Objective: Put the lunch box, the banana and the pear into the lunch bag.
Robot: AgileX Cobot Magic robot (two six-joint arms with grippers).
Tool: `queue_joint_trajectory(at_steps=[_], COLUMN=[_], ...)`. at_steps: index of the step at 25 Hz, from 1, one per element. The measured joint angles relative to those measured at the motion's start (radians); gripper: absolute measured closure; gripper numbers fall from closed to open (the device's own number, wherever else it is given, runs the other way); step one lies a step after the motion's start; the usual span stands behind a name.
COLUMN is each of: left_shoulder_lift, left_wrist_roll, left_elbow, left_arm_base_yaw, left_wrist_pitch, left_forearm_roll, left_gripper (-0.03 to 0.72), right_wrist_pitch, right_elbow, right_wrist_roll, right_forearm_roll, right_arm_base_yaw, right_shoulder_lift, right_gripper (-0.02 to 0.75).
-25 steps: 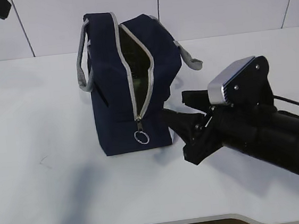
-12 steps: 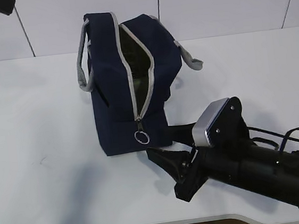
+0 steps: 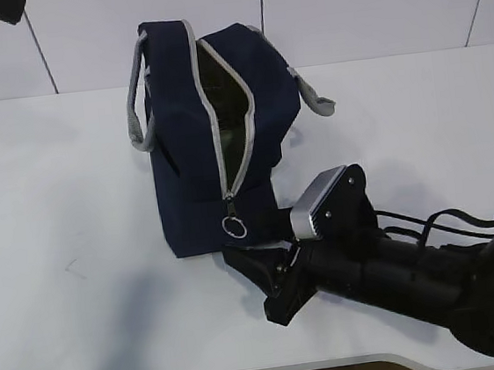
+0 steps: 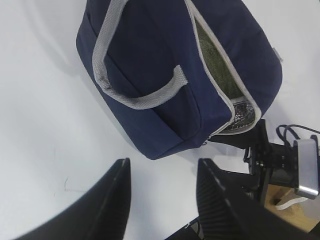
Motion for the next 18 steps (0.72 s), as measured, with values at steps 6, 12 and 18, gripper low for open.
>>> queue_joint_trajectory(at_steps=[6,12,18], left_shoulder_lift=[0.0,0.0,0.0], left_wrist_roll=[0.0,0.0,0.0], left_elbow=[0.0,0.0,0.0], left_arm_base_yaw=[0.0,0.0,0.0], left_wrist_pitch=[0.0,0.0,0.0], left_forearm_roll=[0.0,0.0,0.0], left_gripper=[0.362,0.363,0.37], right_wrist_pitch=[-0.002,-0.004,-0.004], right_elbow=[-0.04,-0.075,-0.082], right_wrist_roll=[0.032,0.051,0.058], right_forearm_roll=[-0.029,-0.049,-0.056], right_arm_base_yaw=[0.0,0.0,0.0], right_shoulder_lift=[0.043,0.048,0.065], right_gripper=[0.258,0.257,0.258])
